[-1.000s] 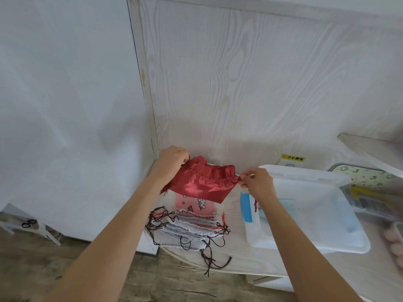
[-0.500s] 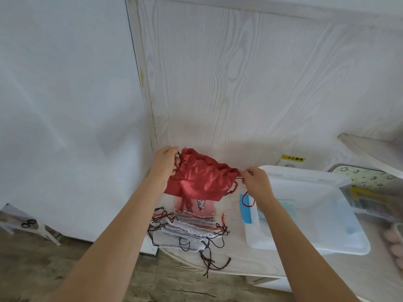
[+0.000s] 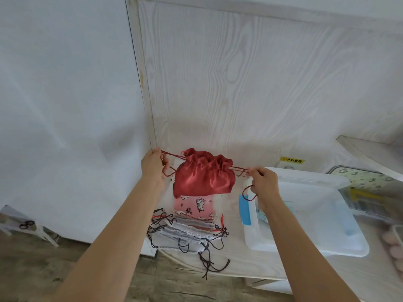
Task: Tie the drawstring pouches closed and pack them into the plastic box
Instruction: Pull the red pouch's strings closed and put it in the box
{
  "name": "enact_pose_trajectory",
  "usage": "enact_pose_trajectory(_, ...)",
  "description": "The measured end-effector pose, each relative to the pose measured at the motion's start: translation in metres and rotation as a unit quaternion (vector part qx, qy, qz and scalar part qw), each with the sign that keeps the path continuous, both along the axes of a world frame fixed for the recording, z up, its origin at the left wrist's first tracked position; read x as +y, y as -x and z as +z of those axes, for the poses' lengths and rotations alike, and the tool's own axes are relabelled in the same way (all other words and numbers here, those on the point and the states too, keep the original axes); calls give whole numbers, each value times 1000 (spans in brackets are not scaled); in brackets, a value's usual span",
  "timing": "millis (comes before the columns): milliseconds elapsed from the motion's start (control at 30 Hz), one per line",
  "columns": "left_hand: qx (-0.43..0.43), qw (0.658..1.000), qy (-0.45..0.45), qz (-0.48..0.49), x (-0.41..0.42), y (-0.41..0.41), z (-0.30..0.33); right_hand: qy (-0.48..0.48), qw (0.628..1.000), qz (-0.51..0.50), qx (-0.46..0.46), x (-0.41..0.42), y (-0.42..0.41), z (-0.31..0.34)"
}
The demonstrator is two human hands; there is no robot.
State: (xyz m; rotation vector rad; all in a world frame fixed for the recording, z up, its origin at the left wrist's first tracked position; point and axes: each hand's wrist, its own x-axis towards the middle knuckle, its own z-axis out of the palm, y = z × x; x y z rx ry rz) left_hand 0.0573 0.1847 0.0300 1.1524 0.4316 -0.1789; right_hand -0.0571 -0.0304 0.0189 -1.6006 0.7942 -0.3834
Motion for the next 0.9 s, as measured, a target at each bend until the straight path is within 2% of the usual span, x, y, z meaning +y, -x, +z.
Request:
enact_pose_trajectory(67,12,991,132,-2,-2,3,-1,-123,991,-1,-54,3,-1,2)
enact_pose_trajectory(133,26,976,214,-25,-5,6,-4,-245,964,0,-103,8,-3,5)
enact_pose_trajectory(200,28,970,236,-50,-8,8,-5,-345,927,-2,-148,13,-5,9)
enact_pose_trajectory(233,22,973,220,-63,-9,8,-6,-359,920,-3,-158,15,-6,11)
enact_pose_trajectory(300,-8,986,134,-98,-11,10,-5,-300,942,8,-148,19,-9,14)
enact_pose_trajectory(367,-77,984,-41,-154,-10,9,-9,-157,980,43,-111,20,-13,15)
enact_pose_trajectory(433,-157,938,-219,-218,-5,10,-10,40,992,101,-57,19,-14,16)
enact_pose_trajectory(500,-205,895,-301,-257,-4,12,-6,190,968,164,-18,17,-14,18)
enact_pose_trajectory(600,-263,823,-408,-294,-2,16,-2,330,914,233,35,11,-15,19)
enact_pose_trajectory(667,-280,789,-447,-315,-1,15,-2,391,885,246,63,8,-15,21)
enact_pose_trajectory(767,-321,734,-509,-316,-1,12,-3,415,872,246,81,5,-14,22)
enact_pose_trajectory(900,-330,714,-537,-306,-8,10,-4,427,879,189,98,8,-14,16)
